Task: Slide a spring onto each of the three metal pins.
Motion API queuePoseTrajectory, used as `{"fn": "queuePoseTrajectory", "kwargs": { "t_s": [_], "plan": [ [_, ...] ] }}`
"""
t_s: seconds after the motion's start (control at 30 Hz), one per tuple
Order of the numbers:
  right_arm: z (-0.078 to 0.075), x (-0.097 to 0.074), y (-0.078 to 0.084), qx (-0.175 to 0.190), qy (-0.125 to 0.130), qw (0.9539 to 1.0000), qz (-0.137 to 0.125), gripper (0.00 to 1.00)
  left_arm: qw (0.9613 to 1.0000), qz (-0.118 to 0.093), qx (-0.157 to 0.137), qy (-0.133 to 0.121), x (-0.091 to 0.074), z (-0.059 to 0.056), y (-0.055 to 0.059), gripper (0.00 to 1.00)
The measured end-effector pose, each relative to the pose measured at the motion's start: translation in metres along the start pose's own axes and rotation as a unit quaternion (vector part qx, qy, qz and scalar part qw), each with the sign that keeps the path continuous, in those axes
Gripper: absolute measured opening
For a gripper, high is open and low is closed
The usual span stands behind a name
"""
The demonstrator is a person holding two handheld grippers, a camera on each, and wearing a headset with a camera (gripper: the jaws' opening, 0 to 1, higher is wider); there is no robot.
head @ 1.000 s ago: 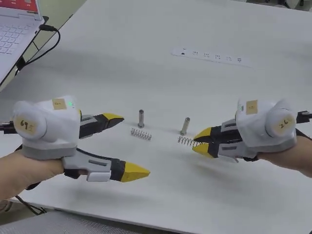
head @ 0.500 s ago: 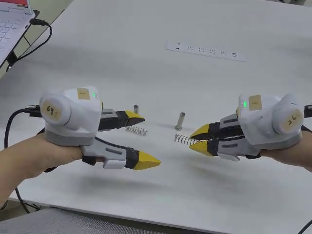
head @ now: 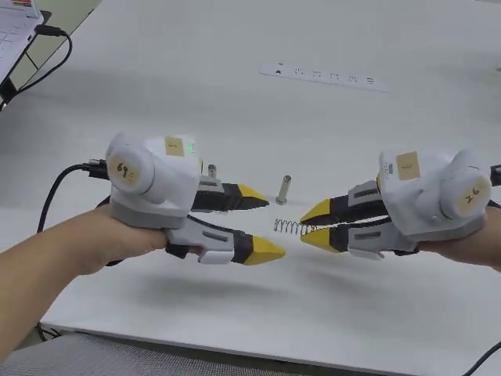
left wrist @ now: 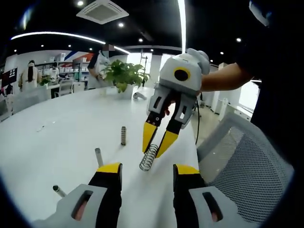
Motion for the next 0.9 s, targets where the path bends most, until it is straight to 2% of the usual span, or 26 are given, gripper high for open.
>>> {"fn": "queuePoseTrajectory", "kwargs": {
  "t_s": [0.1, 0.4, 0.9],
  "plan": [
    [0.001, -0.001, -0.002, -0.003, -0.001, 1.0000, -0.003, 0.08, 0.9999, 0.006, 0.008, 0.012, 0.002, 0.000, -0.001, 0.28],
    [0.003, -0.004, -0.008, 0.000, -0.004, 0.9998, -0.019, 0.08, 0.9995, 0.003, 0.017, 0.027, 0.003, 0.001, -0.005, 0.18],
    [0.005, -0.004, -0.015, 0.001, -0.010, 0.9994, -0.032, 0.07, 0.9992, -0.010, 0.016, 0.036, 0.006, -0.003, -0.008, 0.06]
  ]
}}
Point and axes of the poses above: the centre of the closed fingertips' face, and the gripper's own axes: x roughly forward along the fingers, z roughly to its left, y roughly out of its underside, the point moved 8 cm from there along -x, roughly backward along the fingers, and after that the axes turned 5 degrees about -y, right-handed, at the moved point
